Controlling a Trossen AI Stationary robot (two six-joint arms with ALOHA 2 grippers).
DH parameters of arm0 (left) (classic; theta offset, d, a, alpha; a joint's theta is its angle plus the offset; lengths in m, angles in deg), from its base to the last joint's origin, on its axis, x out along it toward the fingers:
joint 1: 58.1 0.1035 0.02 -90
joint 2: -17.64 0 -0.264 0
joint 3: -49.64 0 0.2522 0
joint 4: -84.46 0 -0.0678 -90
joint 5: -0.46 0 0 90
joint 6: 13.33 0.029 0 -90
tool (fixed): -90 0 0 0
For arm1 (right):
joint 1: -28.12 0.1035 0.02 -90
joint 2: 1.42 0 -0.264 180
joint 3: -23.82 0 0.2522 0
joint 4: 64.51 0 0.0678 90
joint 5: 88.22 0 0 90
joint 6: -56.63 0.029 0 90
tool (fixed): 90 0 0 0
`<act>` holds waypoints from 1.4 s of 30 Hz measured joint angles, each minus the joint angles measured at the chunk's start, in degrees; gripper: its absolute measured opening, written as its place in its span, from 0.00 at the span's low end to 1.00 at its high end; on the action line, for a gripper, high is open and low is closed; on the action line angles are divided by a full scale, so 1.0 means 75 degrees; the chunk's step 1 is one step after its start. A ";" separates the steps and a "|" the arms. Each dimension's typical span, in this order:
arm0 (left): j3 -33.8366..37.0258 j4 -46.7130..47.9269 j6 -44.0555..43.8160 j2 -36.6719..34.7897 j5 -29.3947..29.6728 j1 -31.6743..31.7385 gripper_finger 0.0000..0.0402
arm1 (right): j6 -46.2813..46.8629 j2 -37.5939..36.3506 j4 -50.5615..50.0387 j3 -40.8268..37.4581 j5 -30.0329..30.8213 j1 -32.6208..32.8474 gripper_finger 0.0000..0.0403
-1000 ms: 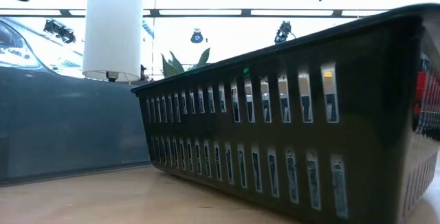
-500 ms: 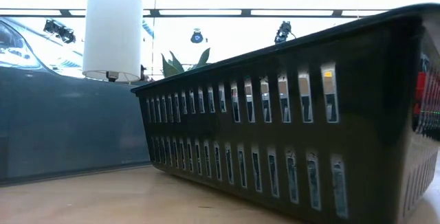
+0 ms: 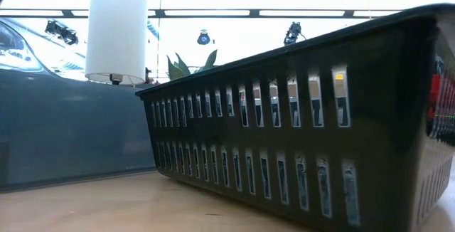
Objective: Stack baskets on shelf by color
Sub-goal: Stack the middle gray bin on top of the gray bin
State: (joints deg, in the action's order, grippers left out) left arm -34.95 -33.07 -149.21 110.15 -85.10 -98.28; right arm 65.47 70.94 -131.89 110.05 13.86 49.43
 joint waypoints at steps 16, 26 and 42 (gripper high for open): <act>-0.0017 -0.0717 -0.0194 0.0889 -0.0560 0.0079 0.26 | -0.0003 0.0003 0.0399 0.0003 -0.0004 0.0258 0.34; -0.0127 -0.0632 -0.0178 0.0897 -0.0170 0.0110 0.26 | -0.0182 0.0002 0.0407 0.0003 -0.0005 0.0258 0.34; -0.0154 -0.0920 -0.0155 0.0895 -0.0020 0.0199 0.26 | -0.0203 0.0003 0.0602 0.0003 -0.0030 0.0258 0.34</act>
State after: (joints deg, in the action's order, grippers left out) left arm -36.11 -39.98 -150.37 116.86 -85.25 -96.79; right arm 63.95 70.96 -127.38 110.07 13.63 51.37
